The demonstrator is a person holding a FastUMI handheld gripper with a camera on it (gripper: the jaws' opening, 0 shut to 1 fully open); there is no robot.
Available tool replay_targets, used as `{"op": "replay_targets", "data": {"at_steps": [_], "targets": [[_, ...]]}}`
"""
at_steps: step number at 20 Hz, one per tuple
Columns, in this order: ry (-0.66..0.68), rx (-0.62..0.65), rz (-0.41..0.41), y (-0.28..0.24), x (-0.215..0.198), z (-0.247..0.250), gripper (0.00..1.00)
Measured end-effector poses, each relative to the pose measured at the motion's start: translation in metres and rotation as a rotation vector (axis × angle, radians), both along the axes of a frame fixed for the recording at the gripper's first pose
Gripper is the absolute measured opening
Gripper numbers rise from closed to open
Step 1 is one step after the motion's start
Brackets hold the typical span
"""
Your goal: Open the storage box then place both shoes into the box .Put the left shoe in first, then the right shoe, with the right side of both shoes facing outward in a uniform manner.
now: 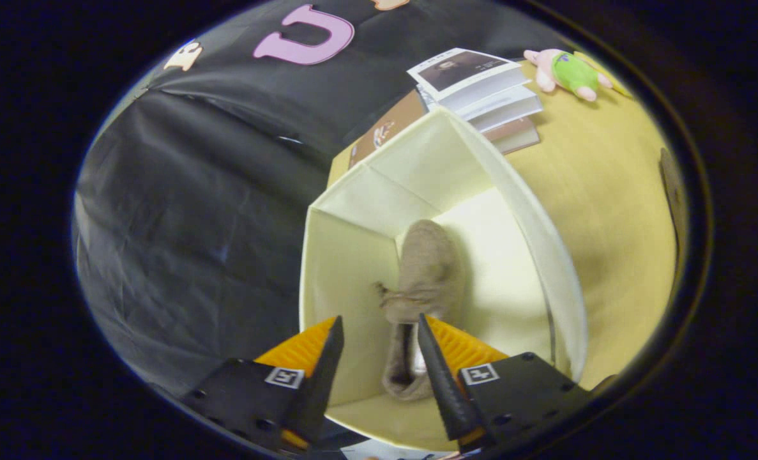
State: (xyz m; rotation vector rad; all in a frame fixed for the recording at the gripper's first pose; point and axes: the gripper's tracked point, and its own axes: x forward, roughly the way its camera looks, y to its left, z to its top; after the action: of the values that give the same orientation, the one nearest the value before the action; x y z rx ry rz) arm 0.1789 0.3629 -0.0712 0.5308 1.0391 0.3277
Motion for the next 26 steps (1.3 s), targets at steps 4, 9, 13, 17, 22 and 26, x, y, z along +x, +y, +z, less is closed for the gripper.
{"op": "replay_targets", "data": {"at_steps": [4, 9, 13, 17, 22, 26], "targets": [[-0.062, 0.019, 0.056, -0.008, -0.014, 0.023, 0.76], [-0.146, 0.038, 0.091, -0.035, -0.027, 0.059, 0.99], [-0.253, -0.038, 0.056, -0.097, -0.027, 0.084, 1.00], [-0.297, -0.053, -0.014, -0.167, -0.034, 0.100, 1.00], [-0.313, -0.199, -0.146, -0.279, -0.033, 0.093, 1.00], [-0.262, -0.266, -0.244, -0.349, -0.033, 0.069, 1.00]]}}
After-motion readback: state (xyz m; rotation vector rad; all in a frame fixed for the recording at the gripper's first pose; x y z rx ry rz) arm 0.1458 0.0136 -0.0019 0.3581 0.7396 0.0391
